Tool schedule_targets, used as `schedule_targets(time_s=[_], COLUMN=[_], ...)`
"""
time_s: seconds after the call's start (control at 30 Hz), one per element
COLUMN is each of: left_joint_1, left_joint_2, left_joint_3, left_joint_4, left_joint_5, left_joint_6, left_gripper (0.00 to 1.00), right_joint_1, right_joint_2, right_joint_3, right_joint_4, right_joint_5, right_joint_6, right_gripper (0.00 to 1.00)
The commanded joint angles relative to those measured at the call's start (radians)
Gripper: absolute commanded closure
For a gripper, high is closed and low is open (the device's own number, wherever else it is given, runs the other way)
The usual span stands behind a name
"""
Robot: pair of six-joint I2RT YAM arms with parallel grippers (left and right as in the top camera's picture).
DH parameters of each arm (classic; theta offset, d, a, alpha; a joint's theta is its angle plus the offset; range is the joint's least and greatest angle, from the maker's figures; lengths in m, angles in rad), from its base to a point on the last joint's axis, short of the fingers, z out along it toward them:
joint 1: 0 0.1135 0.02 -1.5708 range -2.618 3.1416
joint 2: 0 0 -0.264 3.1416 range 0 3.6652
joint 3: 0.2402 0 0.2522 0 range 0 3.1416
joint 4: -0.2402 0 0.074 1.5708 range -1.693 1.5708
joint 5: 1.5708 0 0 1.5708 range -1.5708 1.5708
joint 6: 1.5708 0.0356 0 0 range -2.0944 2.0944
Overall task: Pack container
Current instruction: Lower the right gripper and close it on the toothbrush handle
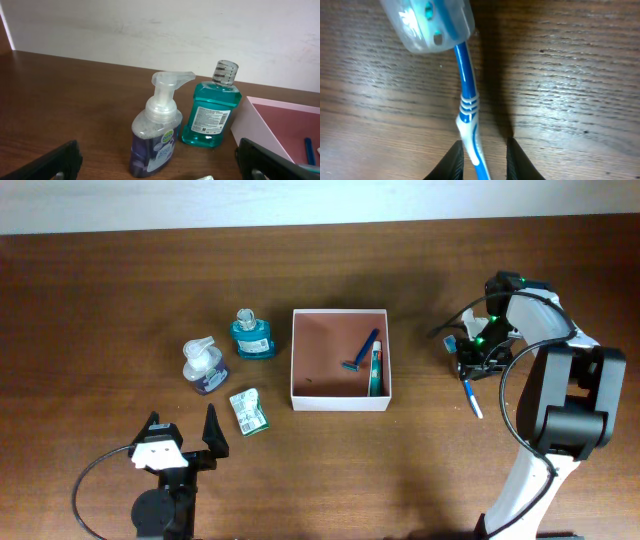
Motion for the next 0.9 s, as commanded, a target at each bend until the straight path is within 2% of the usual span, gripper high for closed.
schedule_targets(time_s=[0.0, 0.47, 0.77, 0.87], left_joint_1=[0.005, 0.005, 0.005, 0.005], left_joint_2=[-0.008, -0.008, -0.008, -0.008], left_joint_3=[-0.009, -0.009, -0.009, -0.009], left_joint_4=[0.002, 0.002, 0.002, 0.002], left_joint_5=[0.008, 0.008, 0.008, 0.008], left_joint_6=[0.010, 0.010, 0.010, 0.010], left_gripper=[0.01, 0.01, 0.01, 0.00], right_joint_1=[-0.002, -0.002, -0.002, -0.002], right_joint_2=[-0.008, -0.007, -0.007, -0.008], right_joint_3=[-0.006, -0.013, -0.079, -0.082], right_joint_4=[0.003, 0.013, 0.053, 0.048], right_joint_5=[0.042, 0.014, 0.014, 0.014], right_joint_6=[-0.086, -0.051, -0.006, -0.005], right_gripper=[0.79, 0.79, 0.79, 0.84])
